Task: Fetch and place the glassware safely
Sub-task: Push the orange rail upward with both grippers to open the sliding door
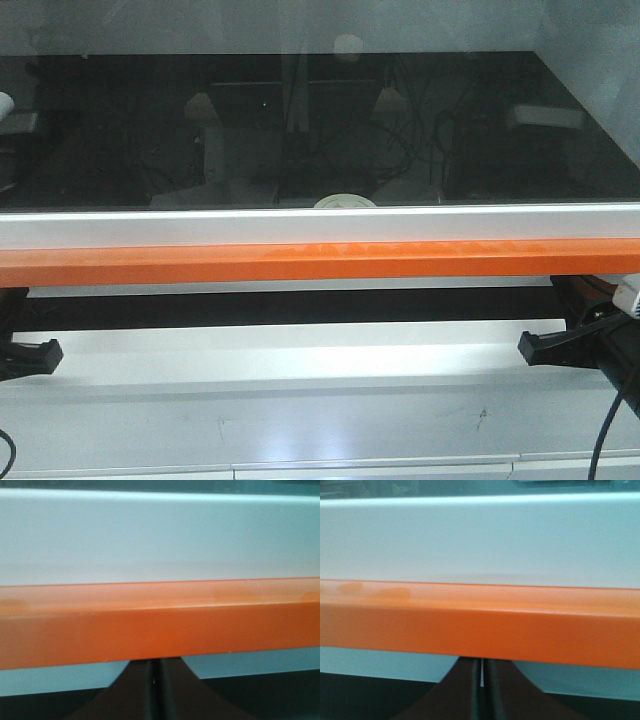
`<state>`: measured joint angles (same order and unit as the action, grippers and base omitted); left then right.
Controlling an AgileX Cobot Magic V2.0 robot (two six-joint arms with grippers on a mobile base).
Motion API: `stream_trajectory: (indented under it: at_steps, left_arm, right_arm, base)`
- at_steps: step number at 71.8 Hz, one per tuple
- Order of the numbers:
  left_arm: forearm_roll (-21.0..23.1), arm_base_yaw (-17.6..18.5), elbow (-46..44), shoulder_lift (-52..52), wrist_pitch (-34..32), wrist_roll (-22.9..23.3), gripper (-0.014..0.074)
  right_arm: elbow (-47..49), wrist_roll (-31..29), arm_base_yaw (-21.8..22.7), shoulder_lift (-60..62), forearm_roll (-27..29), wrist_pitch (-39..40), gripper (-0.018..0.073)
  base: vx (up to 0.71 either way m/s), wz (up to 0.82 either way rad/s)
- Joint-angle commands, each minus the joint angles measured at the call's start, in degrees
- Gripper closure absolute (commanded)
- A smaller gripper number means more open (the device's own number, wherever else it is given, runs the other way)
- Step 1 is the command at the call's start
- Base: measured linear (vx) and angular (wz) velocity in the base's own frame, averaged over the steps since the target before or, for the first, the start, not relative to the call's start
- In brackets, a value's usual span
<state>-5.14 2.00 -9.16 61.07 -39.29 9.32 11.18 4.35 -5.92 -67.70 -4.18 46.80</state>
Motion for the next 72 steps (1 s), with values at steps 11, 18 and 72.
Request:
stream_trajectory:
  at_steps: [11, 18, 72]
  left_arm:
    - [0.7, 0.2, -4.3, -4.1, -16.2, 0.9, 0.0603]
    - [0.7, 0.2, -4.3, -5.6, -15.7, 0.9, 0.0603]
    - [0.3, 0.2, -16.3, -18.0, 9.6, 0.9, 0.0603]
  right_arm:
    - [3.6, -0.4, -0.1, 6.1, -0.8, 12.3, 0.0560]
    - [3.6, -0.4, -0.1, 7.5, -0.8, 11.4, 0.0560]
    - [3.8, 1.2, -0.1, 22.6, -0.9, -2.2, 0.0560]
  base:
    - [0.00, 0.00]
    - [0.00, 0.00]
    - [0.00, 0.00]
